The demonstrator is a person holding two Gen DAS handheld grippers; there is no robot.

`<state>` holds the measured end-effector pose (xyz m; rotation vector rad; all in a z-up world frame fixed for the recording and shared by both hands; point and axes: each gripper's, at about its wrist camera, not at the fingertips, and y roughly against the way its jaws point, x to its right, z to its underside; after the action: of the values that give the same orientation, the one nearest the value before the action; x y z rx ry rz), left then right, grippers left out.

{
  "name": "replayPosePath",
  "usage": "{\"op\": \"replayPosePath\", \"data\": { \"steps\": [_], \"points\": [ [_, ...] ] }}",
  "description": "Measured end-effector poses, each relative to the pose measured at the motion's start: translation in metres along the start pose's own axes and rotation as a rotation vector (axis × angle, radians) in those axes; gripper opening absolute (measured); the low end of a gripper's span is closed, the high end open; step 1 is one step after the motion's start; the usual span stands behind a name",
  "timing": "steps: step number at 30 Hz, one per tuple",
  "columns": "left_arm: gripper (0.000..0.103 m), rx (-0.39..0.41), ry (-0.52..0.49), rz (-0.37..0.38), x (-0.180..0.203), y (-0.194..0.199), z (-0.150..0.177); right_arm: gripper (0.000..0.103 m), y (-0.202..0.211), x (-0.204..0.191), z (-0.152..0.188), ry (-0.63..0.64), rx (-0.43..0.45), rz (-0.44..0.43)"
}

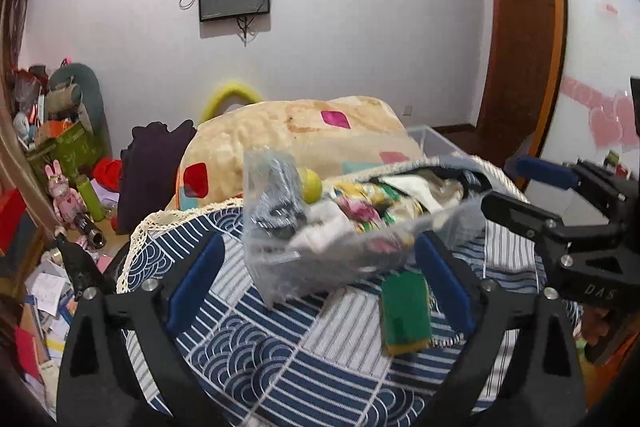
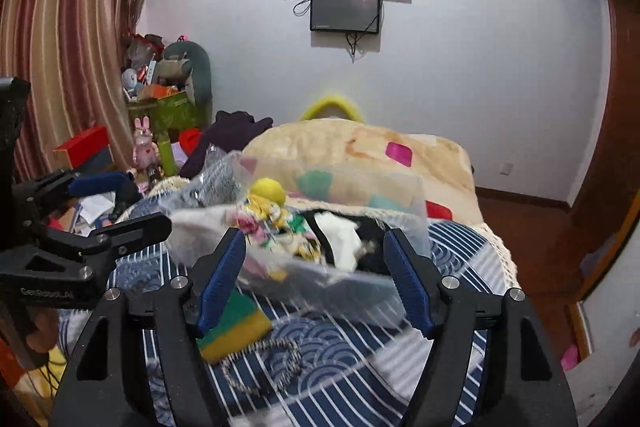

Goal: Organize soft objects
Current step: 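Lower the glove and floral cloth into the clear box and open both tools, then grasp the green sponge with the left tool while the right tool grasps the beaded chain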

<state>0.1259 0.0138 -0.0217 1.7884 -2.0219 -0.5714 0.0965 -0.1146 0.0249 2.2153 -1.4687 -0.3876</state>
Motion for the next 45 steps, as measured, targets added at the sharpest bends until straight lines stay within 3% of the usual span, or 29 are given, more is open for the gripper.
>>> {"op": "replayPosePath", "data": {
  "steps": [4, 10, 13, 17, 21, 23, 27, 30, 32, 45],
  "points": [
    [0.099, -0.033, -0.038, 0.021, 0.017, 0.0, 0.015, 0.068, 0.001, 0.003, 0.018, -0.003, -0.032, 0.01],
    [0.099, -0.101, -0.017, 0.073, 0.029, -0.015, 0.035, 0.068, -0.005, 0.01, 0.043, -0.028, -0.103, -0.016],
    [0.097, -0.138, 0.008, 0.097, 0.033, -0.028, 0.043, 0.061, -0.013, 0.014, 0.051, -0.051, -0.146, -0.046],
    [0.078, -0.18, 0.032, 0.129, 0.039, -0.041, 0.05, 0.046, -0.023, 0.015, 0.058, -0.064, -0.191, -0.074],
    [0.068, -0.207, 0.036, 0.136, 0.042, -0.051, 0.054, 0.04, -0.027, 0.01, 0.064, -0.058, -0.212, -0.097],
    [0.052, -0.218, 0.043, 0.143, 0.043, -0.054, 0.057, 0.038, -0.028, 0.008, 0.066, -0.056, -0.222, -0.109],
    [0.037, -0.256, 0.048, 0.198, 0.046, -0.063, 0.062, 0.031, -0.036, 0.004, 0.069, -0.066, -0.248, -0.127],
    [0.034, -0.257, 0.054, 0.231, 0.047, -0.064, 0.063, 0.025, -0.041, 0.003, 0.07, -0.086, -0.251, -0.131],
    [0.034, -0.242, 0.045, 0.222, 0.049, -0.061, 0.063, 0.011, -0.042, 0.002, 0.07, -0.104, -0.251, -0.143],
    [0.034, -0.119, 0.045, 0.135, 0.028, -0.02, 0.048, 0.007, -0.017, -0.002, 0.061, -0.063, -0.145, -0.137]
  ]
}}
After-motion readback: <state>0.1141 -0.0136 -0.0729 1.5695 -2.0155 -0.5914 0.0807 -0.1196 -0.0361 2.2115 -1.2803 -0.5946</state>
